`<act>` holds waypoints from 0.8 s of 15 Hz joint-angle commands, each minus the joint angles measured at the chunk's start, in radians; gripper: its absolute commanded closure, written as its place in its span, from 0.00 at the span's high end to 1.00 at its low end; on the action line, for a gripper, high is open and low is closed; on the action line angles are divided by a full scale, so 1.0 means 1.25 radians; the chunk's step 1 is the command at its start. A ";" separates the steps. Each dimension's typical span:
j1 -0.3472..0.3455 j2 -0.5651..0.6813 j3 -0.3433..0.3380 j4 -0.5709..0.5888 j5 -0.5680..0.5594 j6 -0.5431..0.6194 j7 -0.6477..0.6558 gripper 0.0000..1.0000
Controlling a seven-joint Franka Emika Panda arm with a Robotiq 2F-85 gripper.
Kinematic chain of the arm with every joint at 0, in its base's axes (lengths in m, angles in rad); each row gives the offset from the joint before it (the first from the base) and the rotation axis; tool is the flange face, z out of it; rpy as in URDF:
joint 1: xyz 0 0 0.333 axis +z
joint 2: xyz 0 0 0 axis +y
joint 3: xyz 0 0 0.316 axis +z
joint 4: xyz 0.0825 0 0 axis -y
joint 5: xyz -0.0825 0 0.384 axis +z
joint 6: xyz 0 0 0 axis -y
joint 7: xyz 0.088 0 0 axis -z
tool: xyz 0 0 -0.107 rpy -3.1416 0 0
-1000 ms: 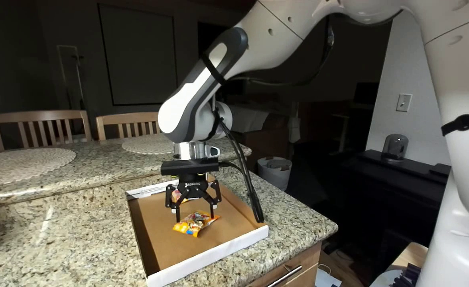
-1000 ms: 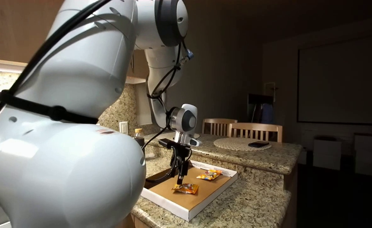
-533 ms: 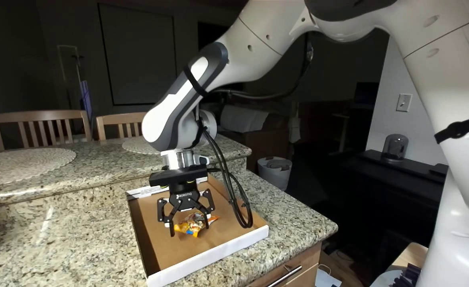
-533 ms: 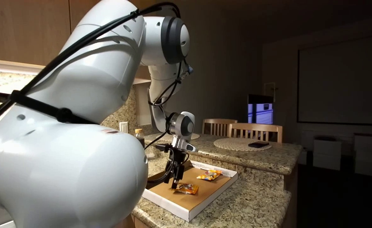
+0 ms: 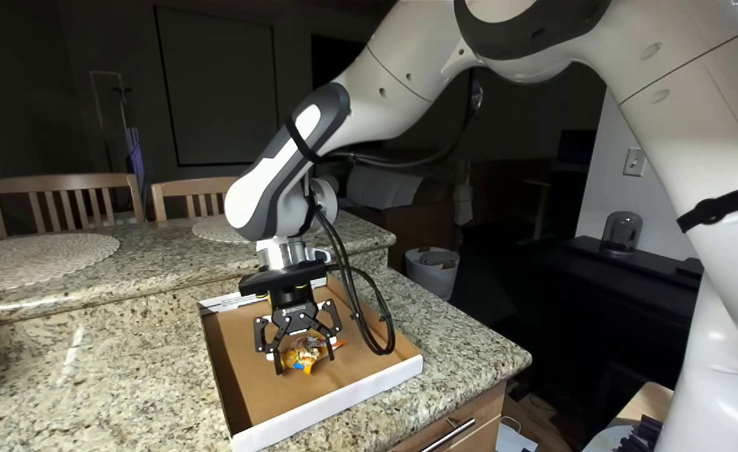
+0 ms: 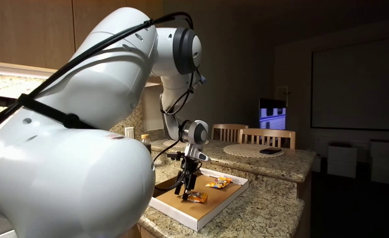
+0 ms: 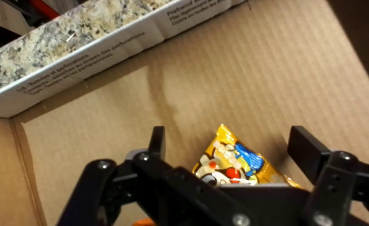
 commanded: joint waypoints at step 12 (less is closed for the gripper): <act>0.018 0.028 -0.039 0.044 0.015 0.087 0.033 0.33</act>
